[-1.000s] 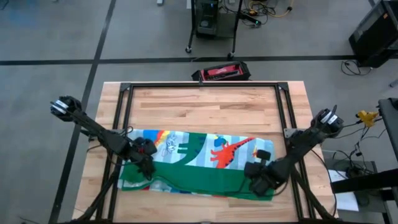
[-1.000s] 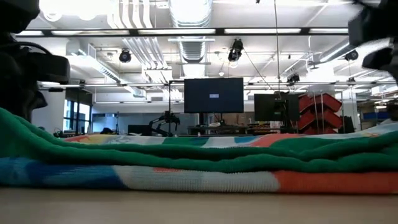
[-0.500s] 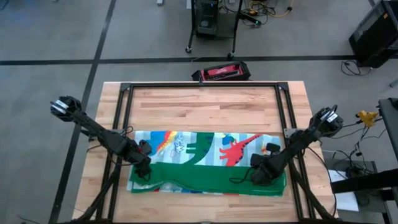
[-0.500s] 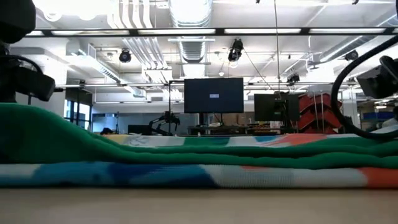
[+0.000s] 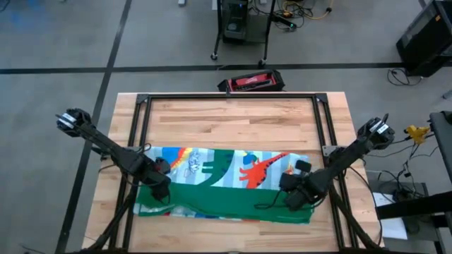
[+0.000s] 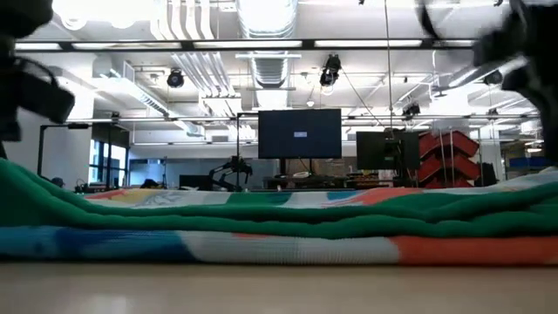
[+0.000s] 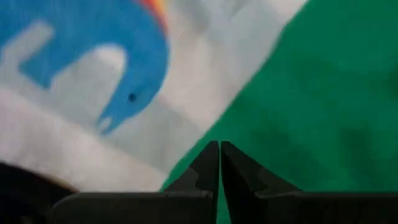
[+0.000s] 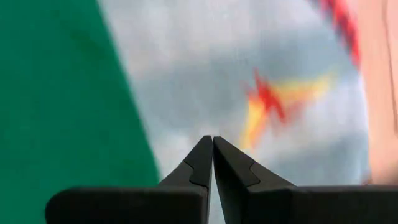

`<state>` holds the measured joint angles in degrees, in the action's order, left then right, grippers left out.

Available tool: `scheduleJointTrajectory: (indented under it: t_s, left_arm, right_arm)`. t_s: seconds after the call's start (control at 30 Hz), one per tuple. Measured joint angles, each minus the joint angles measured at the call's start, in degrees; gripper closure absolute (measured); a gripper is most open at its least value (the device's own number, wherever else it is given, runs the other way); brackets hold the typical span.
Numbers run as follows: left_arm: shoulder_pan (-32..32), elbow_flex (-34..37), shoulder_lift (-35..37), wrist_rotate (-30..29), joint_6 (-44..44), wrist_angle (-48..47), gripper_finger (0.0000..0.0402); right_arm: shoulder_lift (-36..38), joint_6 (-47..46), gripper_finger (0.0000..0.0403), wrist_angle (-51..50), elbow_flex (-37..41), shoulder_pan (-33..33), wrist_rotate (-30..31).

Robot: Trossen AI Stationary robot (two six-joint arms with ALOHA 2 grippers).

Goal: Roll towel
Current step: Fold the green microfiber towel

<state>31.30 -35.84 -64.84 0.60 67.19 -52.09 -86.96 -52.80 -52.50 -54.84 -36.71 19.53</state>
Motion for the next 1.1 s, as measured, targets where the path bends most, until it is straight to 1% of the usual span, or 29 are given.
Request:
scheduleJointTrajectory:
  t_s: [0.07, 0.13, 0.2, 0.3, 0.37, 0.47, 0.53, 0.6, 0.67, 0.73, 0.8, 0.93, 1.1]
  left_arm:
    - [0.01, -2.01, 0.02, -0.31, -0.52, 1.55, 0.0402]
    - [0.04, -3.16, -0.11, -0.29, -0.54, 0.96, 0.0402]
    - [0.16, -3.97, -0.63, 0.31, -0.50, 1.18, 0.0402]
    - [0.62, -3.84, -1.55, 4.69, 0.94, 1.27, 0.0402]
    - [0.95, -3.45, -2.62, 9.69, 2.67, 1.61, 0.0402]
    - [1.97, -2.07, -4.20, 14.89, 4.96, 2.51, 0.0402]
    - [2.59, -0.79, -5.38, 17.06, 5.41, 5.55, 0.0402]
    - [3.18, 0.80, -6.11, 17.40, 5.47, 8.99, 0.0402]
    - [3.34, 2.54, -7.60, 17.65, 5.62, 14.50, 0.0402]
    - [3.70, 4.61, -8.77, 17.73, 6.61, 17.82, 0.0402]
    - [4.04, 6.04, -10.72, 19.53, 7.72, 20.45, 0.0402]
    - [4.42, 7.99, -13.18, 22.77, 9.68, 21.91, 0.0402]
    - [4.59, 7.88, -13.06, 22.41, 9.84, 21.54, 0.0402]
  right_arm:
    - [-0.45, 5.78, 0.0403, 8.86, -0.05, 0.62, 1.29]
    - [-1.79, 11.94, 0.0403, 18.71, 0.20, 1.71, 0.89]
    - [-3.94, 17.83, 0.0403, 25.83, 0.38, 2.95, 0.21]
    - [-7.47, 25.31, 0.0403, 33.33, 0.43, 5.09, -0.09]
    - [-9.43, 27.30, 0.0403, 35.50, 0.45, 6.56, -0.51]
    - [-11.67, 28.43, 0.0403, 36.48, 0.10, 7.86, -1.58]
    - [-12.52, 28.66, 0.0403, 36.35, 0.10, 7.82, -1.95]
    - [-12.70, 28.58, 0.0403, 35.66, 0.61, 7.72, -2.13]
    - [-12.90, 26.60, 0.0403, 33.69, 0.97, 7.75, -2.19]
    - [-12.93, 24.42, 0.0403, 31.45, 1.06, 7.82, -2.24]
    - [-12.90, 22.86, 0.0403, 29.97, 1.06, 7.71, -2.51]
    - [-12.83, 22.06, 0.0403, 28.24, 1.39, 7.61, -2.70]
    - [-12.68, 21.93, 0.0403, 22.06, 1.35, 8.76, -1.42]
